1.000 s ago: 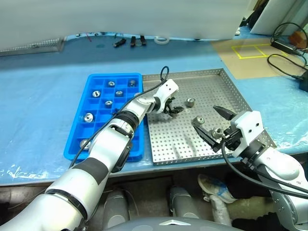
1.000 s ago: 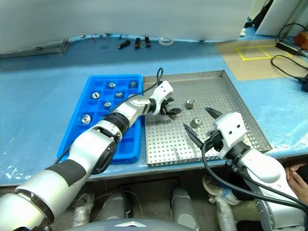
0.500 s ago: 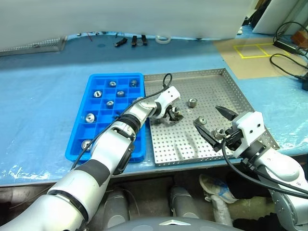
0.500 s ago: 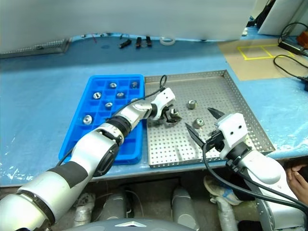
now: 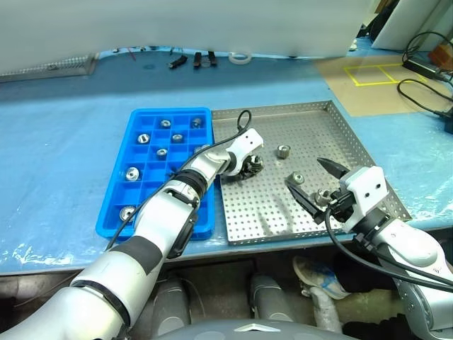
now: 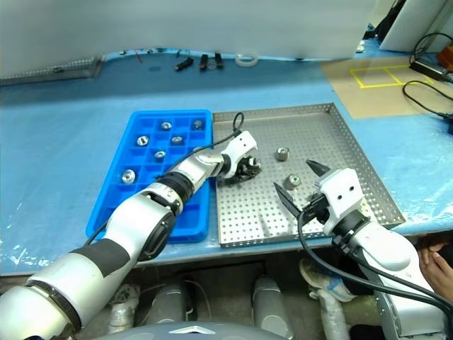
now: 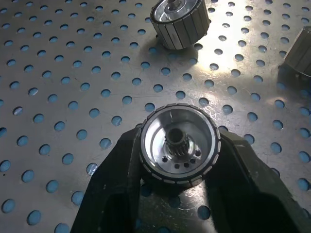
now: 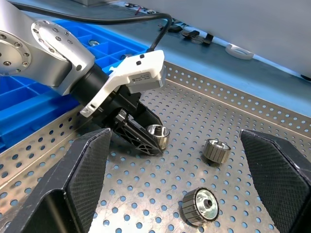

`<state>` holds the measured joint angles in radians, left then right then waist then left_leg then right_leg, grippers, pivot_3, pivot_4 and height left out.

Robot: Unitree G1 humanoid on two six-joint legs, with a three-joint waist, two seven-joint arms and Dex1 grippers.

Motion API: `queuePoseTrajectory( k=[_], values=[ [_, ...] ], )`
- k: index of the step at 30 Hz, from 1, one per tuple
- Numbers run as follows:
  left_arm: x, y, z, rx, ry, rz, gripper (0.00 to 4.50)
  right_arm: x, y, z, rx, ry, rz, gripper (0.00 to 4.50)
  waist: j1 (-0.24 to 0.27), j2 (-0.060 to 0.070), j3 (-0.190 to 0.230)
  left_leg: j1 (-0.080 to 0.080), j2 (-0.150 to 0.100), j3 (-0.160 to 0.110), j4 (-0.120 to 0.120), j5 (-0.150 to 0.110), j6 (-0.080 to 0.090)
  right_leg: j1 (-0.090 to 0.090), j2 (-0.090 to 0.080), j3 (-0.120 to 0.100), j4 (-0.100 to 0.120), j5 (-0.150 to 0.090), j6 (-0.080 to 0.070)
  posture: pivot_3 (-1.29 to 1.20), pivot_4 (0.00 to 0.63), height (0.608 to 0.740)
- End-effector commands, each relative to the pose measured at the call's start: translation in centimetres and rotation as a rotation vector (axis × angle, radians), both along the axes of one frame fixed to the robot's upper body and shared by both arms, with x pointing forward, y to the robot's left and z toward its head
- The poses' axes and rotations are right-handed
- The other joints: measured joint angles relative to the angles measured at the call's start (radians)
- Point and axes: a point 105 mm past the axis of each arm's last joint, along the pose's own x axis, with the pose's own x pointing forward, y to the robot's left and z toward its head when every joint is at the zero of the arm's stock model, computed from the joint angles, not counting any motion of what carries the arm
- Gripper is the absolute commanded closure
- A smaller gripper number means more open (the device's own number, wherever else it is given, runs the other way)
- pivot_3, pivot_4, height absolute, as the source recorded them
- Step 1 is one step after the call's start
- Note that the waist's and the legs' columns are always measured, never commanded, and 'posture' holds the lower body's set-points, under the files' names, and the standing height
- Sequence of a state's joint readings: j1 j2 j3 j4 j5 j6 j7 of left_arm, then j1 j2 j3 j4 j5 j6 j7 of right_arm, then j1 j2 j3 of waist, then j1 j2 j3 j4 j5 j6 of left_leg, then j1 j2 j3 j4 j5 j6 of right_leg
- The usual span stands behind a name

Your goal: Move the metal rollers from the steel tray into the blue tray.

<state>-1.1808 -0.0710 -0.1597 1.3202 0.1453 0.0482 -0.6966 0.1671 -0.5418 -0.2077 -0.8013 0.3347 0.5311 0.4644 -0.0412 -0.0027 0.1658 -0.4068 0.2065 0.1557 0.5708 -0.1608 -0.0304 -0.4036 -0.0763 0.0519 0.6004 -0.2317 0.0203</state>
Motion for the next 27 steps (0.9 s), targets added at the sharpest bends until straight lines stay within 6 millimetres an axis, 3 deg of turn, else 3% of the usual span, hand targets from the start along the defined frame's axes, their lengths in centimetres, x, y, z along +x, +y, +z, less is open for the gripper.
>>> queuePoseTrajectory(
  k=[1,8,13,20,27],
  values=[
    [-0.3,0.2,-0.1,-0.004,0.017,-0.028,2.71,-0.1,0.5,0.9,-0.005,-0.044,0.024,0.0,0.0,0.0,0.0,0.0,0.0,0.0,0.0,0.0,0.0,0.0,0.0,0.0,0.0,0.0,0.0,-0.51,0.15,0.74],
    [-1.0,0.5,2.1,-0.136,0.058,-0.169,2.71,-0.2,1.0,1.0,0.005,-0.021,0.084,0.0,0.001,0.0,0.0,0.0,0.0,0.0,-0.002,0.0,0.0,0.0,-0.001,0.0,-0.001,0.0,0.0,-0.48,0.15,0.74],
    [-0.6,2.4,4.6,-0.232,-0.004,-0.224,2.71,0.1,1.8,1.6,0.025,-0.021,0.153,0.0,0.002,0.0,0.0,0.0,0.0,0.001,-0.005,0.0,-0.001,-0.001,0.0,0.0,-0.002,0.0,0.0,-0.39,0.15,0.74],
    [-1.4,7.9,7.8,-0.294,-0.109,-0.238,2.71,1.2,4.1,2.4,0.028,0.008,0.352,0.0,0.015,0.0,0.001,0.002,0.002,0.001,-0.009,0.002,-0.003,-0.002,0.0,0.0,-0.002,0.0,-0.001,-0.23,0.15,0.74],
    [-4.3,13.8,8.0,-0.304,-0.173,-0.071,2.71,3.2,6.5,2.6,0.013,0.024,0.557,0.0,0.083,0.001,0.002,0.0,0.002,0.001,-0.01,0.002,-0.003,-0.002,-0.002,-0.007,0.002,-0.001,-0.003,0.05,0.15,0.74]
  ],
)
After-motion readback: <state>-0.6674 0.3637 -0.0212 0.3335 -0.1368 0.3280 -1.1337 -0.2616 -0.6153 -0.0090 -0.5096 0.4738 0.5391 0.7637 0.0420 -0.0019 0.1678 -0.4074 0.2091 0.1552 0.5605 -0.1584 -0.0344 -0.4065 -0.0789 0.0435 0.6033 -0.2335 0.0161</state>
